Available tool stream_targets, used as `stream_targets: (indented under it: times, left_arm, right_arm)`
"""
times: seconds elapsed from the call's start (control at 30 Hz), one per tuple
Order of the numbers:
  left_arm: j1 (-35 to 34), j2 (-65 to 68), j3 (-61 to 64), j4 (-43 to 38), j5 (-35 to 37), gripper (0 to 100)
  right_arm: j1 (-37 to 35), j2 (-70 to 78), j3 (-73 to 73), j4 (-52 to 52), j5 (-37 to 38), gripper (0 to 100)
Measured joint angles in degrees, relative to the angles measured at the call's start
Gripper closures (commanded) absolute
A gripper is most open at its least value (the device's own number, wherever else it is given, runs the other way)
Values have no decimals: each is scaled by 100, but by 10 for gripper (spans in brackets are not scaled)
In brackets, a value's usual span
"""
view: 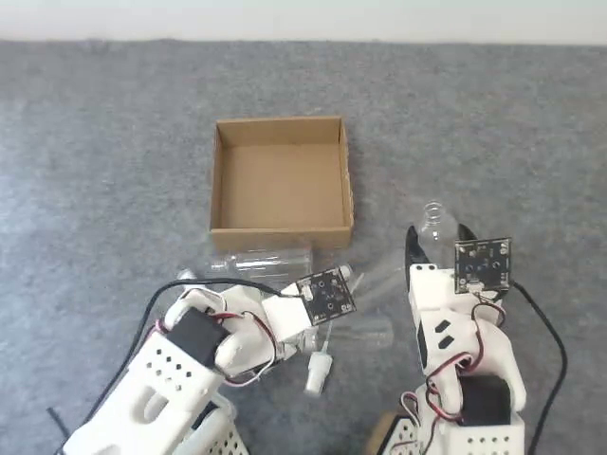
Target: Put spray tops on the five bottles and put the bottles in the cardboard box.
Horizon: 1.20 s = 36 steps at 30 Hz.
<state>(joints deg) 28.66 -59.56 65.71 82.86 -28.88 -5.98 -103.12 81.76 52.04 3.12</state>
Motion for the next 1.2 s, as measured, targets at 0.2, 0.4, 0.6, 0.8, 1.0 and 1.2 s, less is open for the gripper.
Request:
stream_targets:
  times: [0.2,0.4,0.6,0.8,1.0,1.2]
  left_arm:
    - [44,-9,0,-35,35,870]
    - [114,-9,229,-369,185,812]
    - [123,0,308,-475,404,754]
    - [123,0,308,-484,501,754]
    - [334,299,308,-536,501,754]
    - [730,1609,97,-668,598,754]
  right_arm:
    - [404,0,70,-255,0,957]
    - [563,0,70,-273,-9,957]
    - [580,0,70,-273,-9,957]
    - [580,0,70,-273,-9,957]
    - [580,0,70,-273,-9,957]
    - [580,0,70,-273,-9,957]
